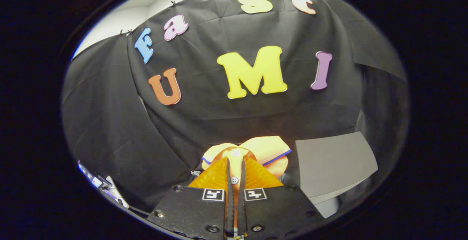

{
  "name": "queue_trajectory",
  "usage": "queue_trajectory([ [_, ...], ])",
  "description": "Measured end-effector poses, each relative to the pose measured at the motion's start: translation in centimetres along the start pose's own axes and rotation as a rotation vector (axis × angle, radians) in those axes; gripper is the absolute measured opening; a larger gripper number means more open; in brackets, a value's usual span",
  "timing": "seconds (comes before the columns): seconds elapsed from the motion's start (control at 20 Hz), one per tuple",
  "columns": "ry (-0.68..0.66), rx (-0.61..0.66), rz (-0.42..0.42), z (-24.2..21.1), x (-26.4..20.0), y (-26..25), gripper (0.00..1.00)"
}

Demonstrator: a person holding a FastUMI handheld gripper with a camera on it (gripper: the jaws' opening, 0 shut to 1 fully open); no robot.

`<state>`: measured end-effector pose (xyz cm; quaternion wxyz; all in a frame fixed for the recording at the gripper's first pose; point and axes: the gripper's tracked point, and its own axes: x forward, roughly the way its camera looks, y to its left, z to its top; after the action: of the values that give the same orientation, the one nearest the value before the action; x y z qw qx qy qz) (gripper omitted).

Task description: Put the clothes into the washing machine and then close the washing machine lid.

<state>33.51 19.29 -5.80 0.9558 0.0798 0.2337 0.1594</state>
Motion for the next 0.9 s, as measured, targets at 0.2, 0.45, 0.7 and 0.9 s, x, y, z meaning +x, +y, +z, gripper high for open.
queue_trajectory([
  [0.2,0.057,0.01,0.044,-1.5,3.8,0.8,0.07],
  [0.45,0.155,0.014,0.066,-4.3,9.3,0.9,0.07],
  [0.7,0.266,0.017,0.069,-7.8,15.1,0.3,0.07],
  [0.9,0.345,0.024,0.072,-10.4,18.8,-0.4,0.07],
])
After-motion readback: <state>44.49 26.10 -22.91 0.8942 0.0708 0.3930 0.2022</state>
